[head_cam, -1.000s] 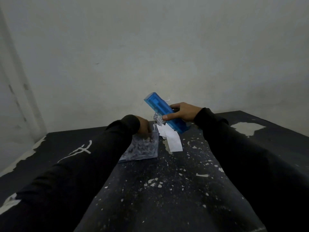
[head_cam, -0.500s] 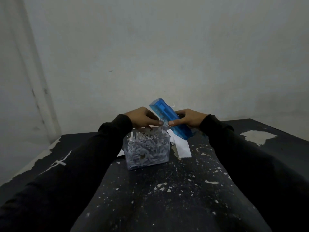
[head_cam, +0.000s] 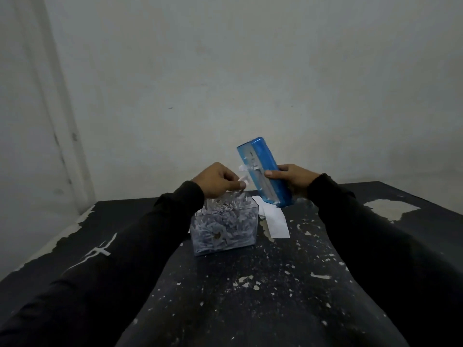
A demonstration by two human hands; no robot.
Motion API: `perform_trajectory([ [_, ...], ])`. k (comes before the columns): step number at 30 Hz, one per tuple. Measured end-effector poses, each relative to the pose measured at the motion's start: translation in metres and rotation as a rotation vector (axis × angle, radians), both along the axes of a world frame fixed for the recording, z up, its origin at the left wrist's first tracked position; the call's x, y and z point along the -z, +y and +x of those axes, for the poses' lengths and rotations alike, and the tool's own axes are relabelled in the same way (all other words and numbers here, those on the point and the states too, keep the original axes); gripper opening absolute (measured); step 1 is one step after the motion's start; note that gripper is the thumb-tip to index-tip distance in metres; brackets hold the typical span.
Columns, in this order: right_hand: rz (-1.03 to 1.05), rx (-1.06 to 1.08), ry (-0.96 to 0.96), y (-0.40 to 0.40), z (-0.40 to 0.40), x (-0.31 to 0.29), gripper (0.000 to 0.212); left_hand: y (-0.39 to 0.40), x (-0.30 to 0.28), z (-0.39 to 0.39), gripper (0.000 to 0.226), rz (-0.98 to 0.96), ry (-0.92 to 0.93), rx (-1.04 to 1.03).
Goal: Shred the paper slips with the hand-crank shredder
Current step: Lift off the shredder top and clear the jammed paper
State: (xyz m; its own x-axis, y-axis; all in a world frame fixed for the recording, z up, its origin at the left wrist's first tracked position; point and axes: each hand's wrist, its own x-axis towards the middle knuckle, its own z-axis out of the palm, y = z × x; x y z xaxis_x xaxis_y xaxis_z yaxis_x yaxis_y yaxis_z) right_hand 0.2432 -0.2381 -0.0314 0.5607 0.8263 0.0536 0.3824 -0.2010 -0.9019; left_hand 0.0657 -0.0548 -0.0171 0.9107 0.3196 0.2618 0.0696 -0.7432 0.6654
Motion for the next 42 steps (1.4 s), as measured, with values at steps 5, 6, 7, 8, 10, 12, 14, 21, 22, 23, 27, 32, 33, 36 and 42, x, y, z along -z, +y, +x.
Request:
perform_trajectory([
  [5,-0.011,0.009,0.011,-0.005,0.016,0.007,0.096,0.01,0.007,-0.009,0.026,0.05,0.037,0.008],
  [6,-0.009,0.003,0.007,-0.004,0.016,0.009,0.095,0.006,0.006,-0.006,0.025,0.052,0.037,0.011],
  [7,-0.004,-0.001,0.004,-0.003,0.014,0.009,0.094,0.001,0.005,-0.002,0.025,0.046,0.036,0.013],
  [8,0.003,-0.007,-0.002,-0.001,0.012,0.008,0.091,-0.003,0.003,0.002,0.03,0.033,0.029,0.005],
  [10,-0.001,-0.019,-0.03,0.002,0.004,0.004,0.078,-0.01,0.0,0.005,0.036,-0.015,-0.012,-0.012],
  [12,-0.03,-0.029,-0.065,0.005,-0.002,0.0,0.057,-0.014,0.0,0.005,0.032,-0.076,-0.053,-0.013],
  [14,-0.05,-0.033,-0.105,0.007,-0.005,0.0,0.058,-0.015,0.002,0.006,0.026,-0.097,-0.104,-0.011],
  [21,-0.069,-0.028,-0.158,0.013,-0.01,0.003,0.084,-0.011,0.008,0.008,0.022,-0.11,-0.219,-0.07],
  [22,-0.075,-0.038,-0.158,0.014,-0.011,0.004,0.08,-0.01,0.007,0.007,0.022,-0.067,-0.202,-0.076],
  [23,-0.078,-0.043,-0.162,0.014,-0.01,0.005,0.076,-0.007,0.006,0.007,0.022,-0.022,-0.179,-0.081],
  [27,-0.004,0.009,-0.121,0.004,-0.007,0.002,0.064,0.012,0.01,-0.004,0.019,0.049,-0.106,-0.063],
  [32,-0.069,0.034,-0.163,-0.006,0.006,-0.004,0.055,0.028,0.018,-0.016,0.014,0.085,-0.082,-0.039],
  [33,-0.066,0.041,-0.154,-0.006,0.007,-0.004,0.051,0.027,0.018,-0.016,0.014,0.122,-0.058,-0.028],
  [36,-0.063,0.046,-0.164,-0.006,0.005,-0.006,0.041,0.02,0.013,-0.016,0.013,0.192,0.003,0.023],
  [42,-0.082,0.046,-0.193,-0.002,0.0,0.001,0.042,-0.001,0.005,-0.001,0.018,0.356,0.29,0.099],
])
